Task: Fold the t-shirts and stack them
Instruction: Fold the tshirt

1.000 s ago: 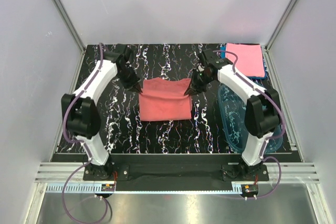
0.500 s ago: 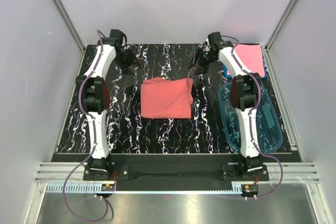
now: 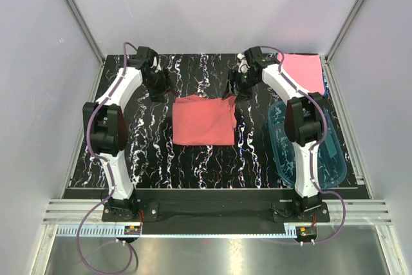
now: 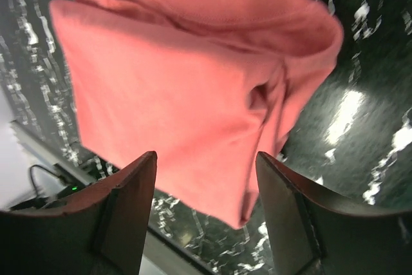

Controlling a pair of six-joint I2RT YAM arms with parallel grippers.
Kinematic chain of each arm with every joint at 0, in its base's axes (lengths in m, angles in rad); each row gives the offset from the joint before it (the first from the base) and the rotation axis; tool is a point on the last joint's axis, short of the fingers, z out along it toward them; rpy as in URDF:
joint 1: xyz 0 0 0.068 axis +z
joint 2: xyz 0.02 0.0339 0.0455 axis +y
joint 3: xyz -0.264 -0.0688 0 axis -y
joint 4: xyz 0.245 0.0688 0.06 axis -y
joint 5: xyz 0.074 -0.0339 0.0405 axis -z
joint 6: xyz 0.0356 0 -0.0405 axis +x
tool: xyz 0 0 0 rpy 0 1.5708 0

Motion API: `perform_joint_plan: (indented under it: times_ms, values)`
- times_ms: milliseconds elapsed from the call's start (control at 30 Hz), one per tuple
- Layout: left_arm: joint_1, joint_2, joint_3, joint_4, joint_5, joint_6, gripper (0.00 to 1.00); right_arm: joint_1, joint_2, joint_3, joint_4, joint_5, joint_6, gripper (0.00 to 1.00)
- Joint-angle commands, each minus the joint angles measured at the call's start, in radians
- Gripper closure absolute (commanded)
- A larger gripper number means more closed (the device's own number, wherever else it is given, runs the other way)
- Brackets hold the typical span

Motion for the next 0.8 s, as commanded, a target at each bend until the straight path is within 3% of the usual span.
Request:
perform_joint_plan:
  times_ms: [0,200,467,600,767]
  values:
    - [0.004,0.052,0.043,0.053,-0.049,0.066,0.38,-0.002,0.061,0.096,0.013,0.042,-0.083,0.32]
    - [0.004,0.165,0.103,0.036,-0.067,0.072,0.46,0.001,0.140,0.186,-0.036,0.064,-0.094,0.39]
    - [0.004,0.233,0.140,0.067,-0.017,0.039,0.48,0.001,0.198,0.248,-0.037,0.038,-0.088,0.51]
    - [0.002,0.244,0.140,0.087,0.008,0.022,0.56,0.002,0.220,0.269,-0.035,0.029,-0.073,0.55]
    - [-0.004,0.247,0.161,0.110,0.028,0.014,0.74,0.001,0.232,0.300,-0.026,0.016,-0.065,0.67]
